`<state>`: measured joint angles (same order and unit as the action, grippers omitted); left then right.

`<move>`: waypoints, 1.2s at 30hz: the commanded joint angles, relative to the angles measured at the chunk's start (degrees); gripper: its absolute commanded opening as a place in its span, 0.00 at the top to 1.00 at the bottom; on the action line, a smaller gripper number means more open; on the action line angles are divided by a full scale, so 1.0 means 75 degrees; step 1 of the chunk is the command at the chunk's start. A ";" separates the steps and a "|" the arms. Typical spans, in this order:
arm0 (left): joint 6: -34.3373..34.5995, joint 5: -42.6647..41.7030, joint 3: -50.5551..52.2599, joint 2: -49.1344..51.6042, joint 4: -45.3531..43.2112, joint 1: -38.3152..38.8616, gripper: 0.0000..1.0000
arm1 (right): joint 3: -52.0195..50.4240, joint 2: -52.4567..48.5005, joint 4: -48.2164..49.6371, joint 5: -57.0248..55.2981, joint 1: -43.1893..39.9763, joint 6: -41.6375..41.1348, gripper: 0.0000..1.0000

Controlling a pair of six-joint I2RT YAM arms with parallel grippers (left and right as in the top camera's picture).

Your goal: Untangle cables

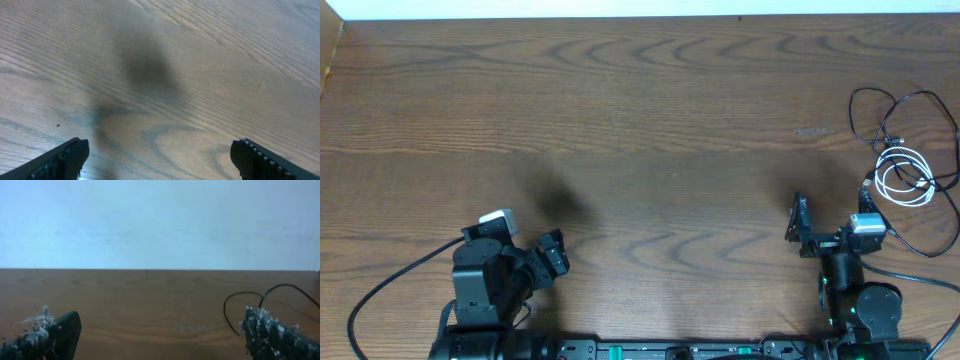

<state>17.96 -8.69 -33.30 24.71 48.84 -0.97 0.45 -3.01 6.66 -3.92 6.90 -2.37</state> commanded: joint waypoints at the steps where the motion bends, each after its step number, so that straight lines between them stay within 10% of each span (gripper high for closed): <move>1: -0.0125 0.0044 0.0026 -0.0015 -0.0006 -0.0026 0.05 | -0.0017 0.0385 -0.0251 -0.0085 0.0035 0.0044 0.01; 36: -0.0125 0.0041 0.0026 -0.0015 -0.0006 -0.0026 0.05 | -0.0017 0.0350 -0.1431 0.0172 0.0038 0.0041 0.01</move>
<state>17.96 -8.69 -33.28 24.71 48.84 -0.97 0.38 -0.69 -3.84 -3.01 6.90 -2.35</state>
